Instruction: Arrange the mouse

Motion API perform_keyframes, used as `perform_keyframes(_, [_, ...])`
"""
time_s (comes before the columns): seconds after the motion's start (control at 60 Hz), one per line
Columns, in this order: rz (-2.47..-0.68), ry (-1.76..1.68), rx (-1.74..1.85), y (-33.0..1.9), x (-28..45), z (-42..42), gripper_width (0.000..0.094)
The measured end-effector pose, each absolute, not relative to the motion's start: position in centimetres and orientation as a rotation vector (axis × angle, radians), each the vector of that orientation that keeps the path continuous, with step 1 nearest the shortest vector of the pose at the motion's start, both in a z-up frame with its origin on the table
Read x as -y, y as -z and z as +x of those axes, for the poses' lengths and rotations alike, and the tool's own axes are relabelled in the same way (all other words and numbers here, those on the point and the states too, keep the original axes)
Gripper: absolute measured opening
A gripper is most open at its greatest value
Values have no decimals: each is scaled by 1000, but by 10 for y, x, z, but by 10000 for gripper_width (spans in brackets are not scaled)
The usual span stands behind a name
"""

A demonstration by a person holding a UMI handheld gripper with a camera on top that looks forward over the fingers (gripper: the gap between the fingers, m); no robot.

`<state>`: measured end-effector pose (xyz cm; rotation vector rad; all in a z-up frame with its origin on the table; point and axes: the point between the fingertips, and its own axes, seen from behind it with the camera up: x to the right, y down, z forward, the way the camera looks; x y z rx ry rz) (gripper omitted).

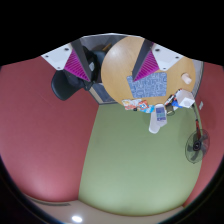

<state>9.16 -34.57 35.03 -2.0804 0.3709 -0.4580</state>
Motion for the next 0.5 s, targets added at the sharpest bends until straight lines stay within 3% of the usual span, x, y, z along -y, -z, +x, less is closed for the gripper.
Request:
perform_keyframes(0.117, [-2133, 453, -356, -325, 347, 86, 842])
perform_keyframes(0.5, [-2323, 333, -274, -129, 331, -37, 842])
